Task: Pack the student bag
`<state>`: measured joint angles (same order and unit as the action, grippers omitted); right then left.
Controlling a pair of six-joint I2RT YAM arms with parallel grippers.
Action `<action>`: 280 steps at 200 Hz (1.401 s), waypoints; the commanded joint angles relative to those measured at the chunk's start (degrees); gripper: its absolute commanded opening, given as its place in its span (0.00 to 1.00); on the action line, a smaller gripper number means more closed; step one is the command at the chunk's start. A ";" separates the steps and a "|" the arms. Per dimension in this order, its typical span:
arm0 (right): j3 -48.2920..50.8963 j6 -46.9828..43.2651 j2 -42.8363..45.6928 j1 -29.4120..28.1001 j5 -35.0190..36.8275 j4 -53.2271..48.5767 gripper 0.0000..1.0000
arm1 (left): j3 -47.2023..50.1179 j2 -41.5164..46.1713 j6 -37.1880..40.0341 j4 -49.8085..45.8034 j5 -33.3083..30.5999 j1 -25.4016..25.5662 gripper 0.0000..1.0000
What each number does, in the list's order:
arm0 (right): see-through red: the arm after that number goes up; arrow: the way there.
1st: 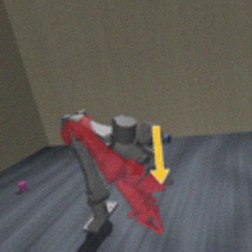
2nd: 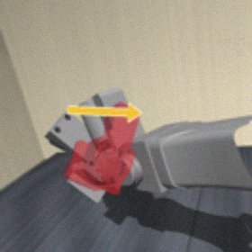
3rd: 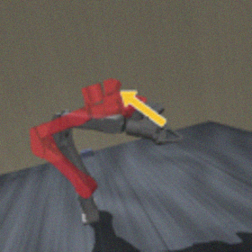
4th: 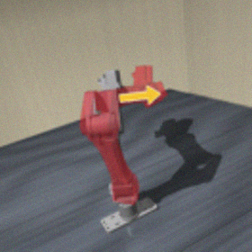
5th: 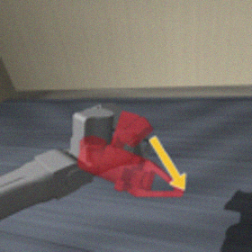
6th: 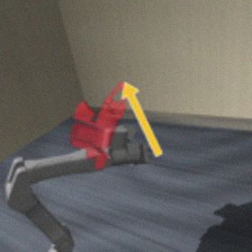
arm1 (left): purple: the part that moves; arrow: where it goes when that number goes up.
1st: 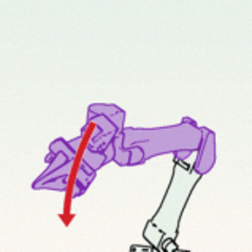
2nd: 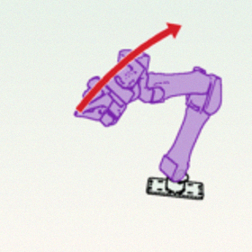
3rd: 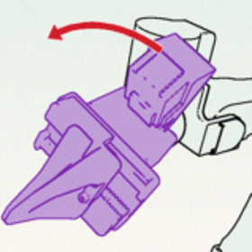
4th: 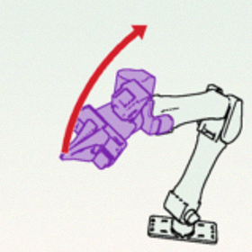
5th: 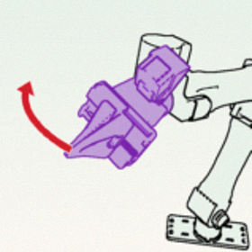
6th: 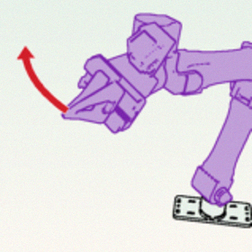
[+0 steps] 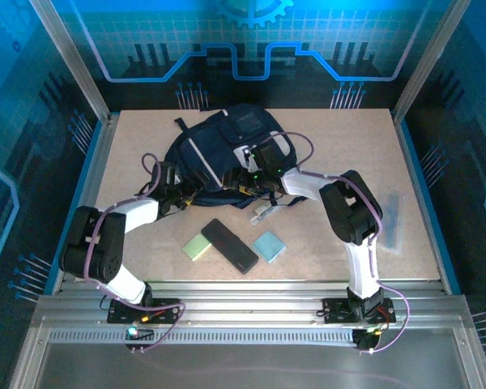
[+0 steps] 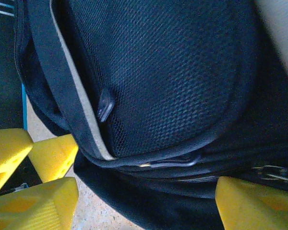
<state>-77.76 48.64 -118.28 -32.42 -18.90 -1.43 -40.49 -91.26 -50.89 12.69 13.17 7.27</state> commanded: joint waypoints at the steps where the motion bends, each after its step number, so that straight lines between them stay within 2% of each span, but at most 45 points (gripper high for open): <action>1: 1.31 -3.17 0.19 4.55 12.09 -7.37 0.77 | 1.94 -4.66 -0.21 -3.83 -0.43 -1.64 0.83; 50: -0.88 -10.29 4.06 5.41 18.95 -15.27 0.78 | -0.58 -7.39 0.16 -3.76 -0.43 -1.67 0.83; 91: -2.60 -13.42 2.15 6.28 9.24 -14.51 0.78 | -0.43 -6.82 0.10 -3.55 -0.16 -1.68 0.83; 110: -3.28 -12.73 1.19 5.57 1.90 -12.09 0.78 | -0.14 -6.42 -0.50 -2.90 0.31 -1.43 0.82; 124: -3.35 -11.58 0.95 5.07 -0.95 -9.30 0.78 | 0.18 -6.38 -1.01 -2.35 0.35 -1.13 0.83; 162: -5.87 -8.45 -2.93 5.66 -1.07 -1.72 0.76 | 0.74 -7.56 -1.74 -1.06 0.59 -0.68 0.82; 182: -7.53 -6.30 -5.11 6.23 -4.33 1.42 0.72 | 0.55 -7.71 -1.67 -0.74 0.73 -0.68 0.82; 233: -0.42 -4.90 0.00 4.95 -12.34 19.12 0.69 | -4.83 -10.51 0.76 -2.27 0.27 -2.22 0.82; 254: -0.28 -5.95 1.39 4.07 -16.90 19.71 0.68 | -8.64 -10.84 3.46 -5.84 0.13 -3.28 0.82; 280: 1.84 -11.33 4.88 4.53 -14.53 12.44 0.68 | -12.38 -7.92 9.30 -13.38 -2.27 -3.93 0.82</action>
<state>-77.54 41.98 -119.68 -26.50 -29.50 10.09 -50.17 -99.77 -47.88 10.37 13.17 3.57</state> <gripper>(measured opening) 0.677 0.822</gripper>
